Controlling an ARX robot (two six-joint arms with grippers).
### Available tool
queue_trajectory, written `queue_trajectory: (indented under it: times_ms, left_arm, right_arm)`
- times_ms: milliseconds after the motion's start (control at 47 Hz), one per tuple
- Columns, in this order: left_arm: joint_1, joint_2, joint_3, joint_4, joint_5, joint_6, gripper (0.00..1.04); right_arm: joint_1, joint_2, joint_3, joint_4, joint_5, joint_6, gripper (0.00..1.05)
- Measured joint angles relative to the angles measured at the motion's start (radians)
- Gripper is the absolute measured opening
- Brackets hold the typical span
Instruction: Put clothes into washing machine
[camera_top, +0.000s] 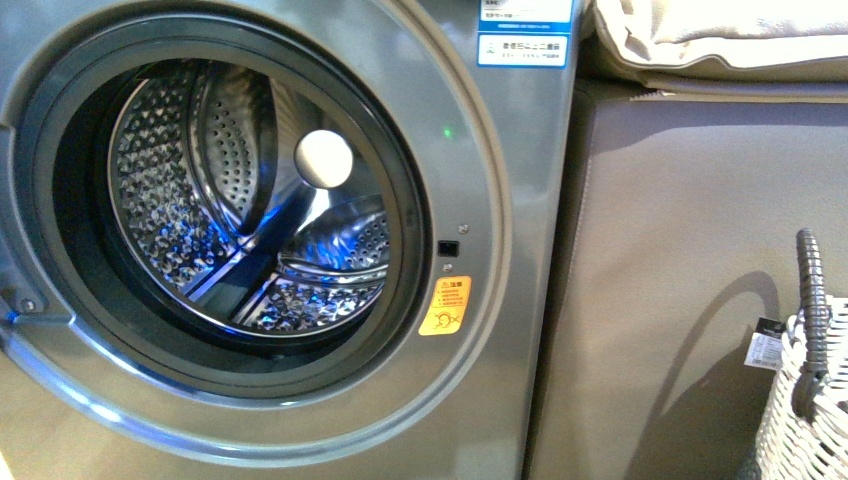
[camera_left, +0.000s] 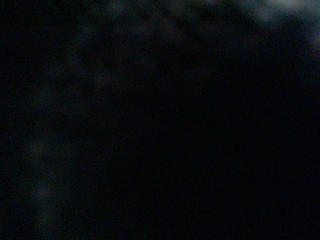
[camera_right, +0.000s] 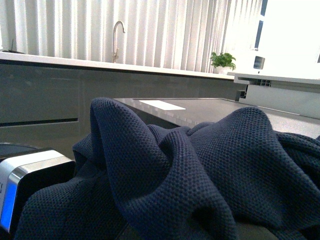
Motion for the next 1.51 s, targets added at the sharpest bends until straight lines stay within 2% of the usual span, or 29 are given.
queue_trajectory:
  times_ms: [149, 383, 425, 553, 829, 957, 1042, 1105, 1297, 1509]
  left_arm:
    - [-0.019, 0.015, 0.004, -0.016, -0.07, 0.058, 0.98]
    - [-0.047, 0.062, 0.03, 0.03, -0.243, 0.124, 0.98]
    - [-0.047, 0.072, 0.037, 0.032, -0.269, 0.127, 0.94]
    - [-0.032, 0.107, 0.059, 0.034, -0.399, 0.127, 0.71]
    - [0.05, 0.11, 0.052, 0.075, -0.495, 0.089, 0.35]
    - [0.114, 0.093, 0.0, 0.096, -0.497, 0.051, 0.26]
    - [0.161, 0.076, -0.06, 0.121, -0.483, 0.03, 0.25]
    - [0.196, 0.061, -0.124, 0.148, -0.47, 0.024, 0.24]
    - [0.275, 0.091, -0.317, 0.276, -0.425, 0.045, 0.24]
    - [0.3, 0.295, -0.353, 0.41, -0.494, 0.116, 0.24]
  right_arm:
    - [-0.002, 0.002, -0.002, 0.0, 0.003, 0.0, 0.13]
    - [-0.001, 0.002, -0.002, 0.0, 0.004, -0.001, 0.13]
    - [-0.001, 0.002, -0.002, 0.0, 0.005, -0.001, 0.13]
    - [-0.001, 0.002, -0.002, 0.0, 0.008, -0.002, 0.13]
    - [0.0, 0.002, -0.002, 0.0, -0.002, -0.002, 0.5]
    - [0.002, 0.002, -0.002, 0.0, -0.001, -0.002, 0.72]
    - [0.002, 0.002, -0.002, 0.0, -0.001, -0.002, 0.84]
    - [0.002, 0.002, -0.002, 0.0, -0.001, -0.001, 0.98]
    - [0.002, 0.002, -0.002, 0.0, -0.001, 0.0, 0.97]
    - [0.002, 0.002, -0.002, 0.0, -0.001, 0.0, 0.97]
